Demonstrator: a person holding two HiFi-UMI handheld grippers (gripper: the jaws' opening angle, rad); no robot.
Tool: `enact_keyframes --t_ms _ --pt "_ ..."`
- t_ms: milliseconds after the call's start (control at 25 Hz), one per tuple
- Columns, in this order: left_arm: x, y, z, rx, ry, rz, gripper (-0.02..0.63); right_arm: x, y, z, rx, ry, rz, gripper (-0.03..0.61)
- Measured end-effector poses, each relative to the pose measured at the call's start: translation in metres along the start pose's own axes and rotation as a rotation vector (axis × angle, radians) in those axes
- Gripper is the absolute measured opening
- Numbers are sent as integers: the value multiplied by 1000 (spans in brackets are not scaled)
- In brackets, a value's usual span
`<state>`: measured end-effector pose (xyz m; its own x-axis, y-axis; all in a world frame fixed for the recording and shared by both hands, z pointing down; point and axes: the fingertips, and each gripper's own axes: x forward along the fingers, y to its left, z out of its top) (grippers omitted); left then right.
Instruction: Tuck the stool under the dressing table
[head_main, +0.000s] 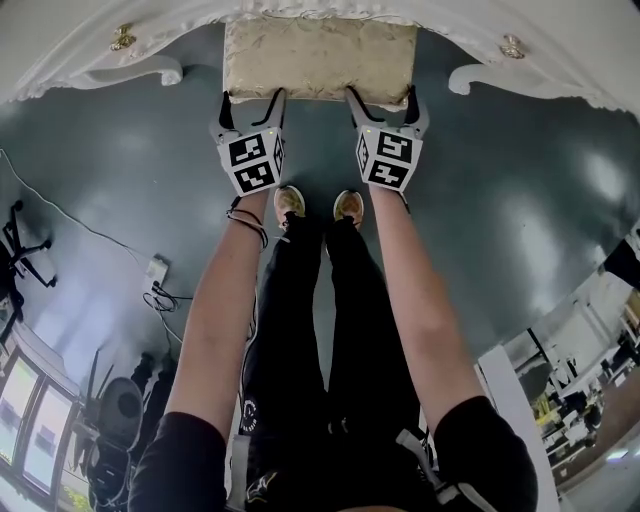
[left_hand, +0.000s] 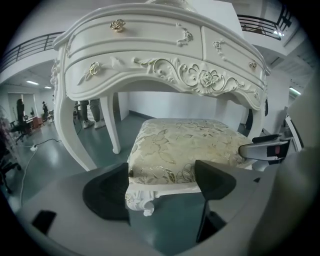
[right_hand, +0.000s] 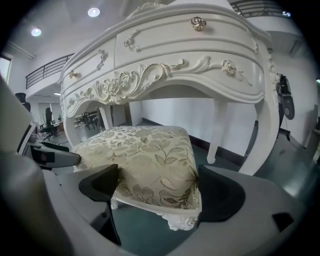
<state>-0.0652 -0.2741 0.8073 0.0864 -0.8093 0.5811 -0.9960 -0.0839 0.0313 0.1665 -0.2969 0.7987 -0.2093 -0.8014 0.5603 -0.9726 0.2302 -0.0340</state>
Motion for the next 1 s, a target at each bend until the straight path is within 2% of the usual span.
enact_keyframes --t_ms 440,1000 --pt "37 -8 35 -19 -68 3 430 34 -23 35 0 -84 -13 511" --pt "69 -5 56 -14 -109 5 430 62 -31 55 -6 -129 -29 500"
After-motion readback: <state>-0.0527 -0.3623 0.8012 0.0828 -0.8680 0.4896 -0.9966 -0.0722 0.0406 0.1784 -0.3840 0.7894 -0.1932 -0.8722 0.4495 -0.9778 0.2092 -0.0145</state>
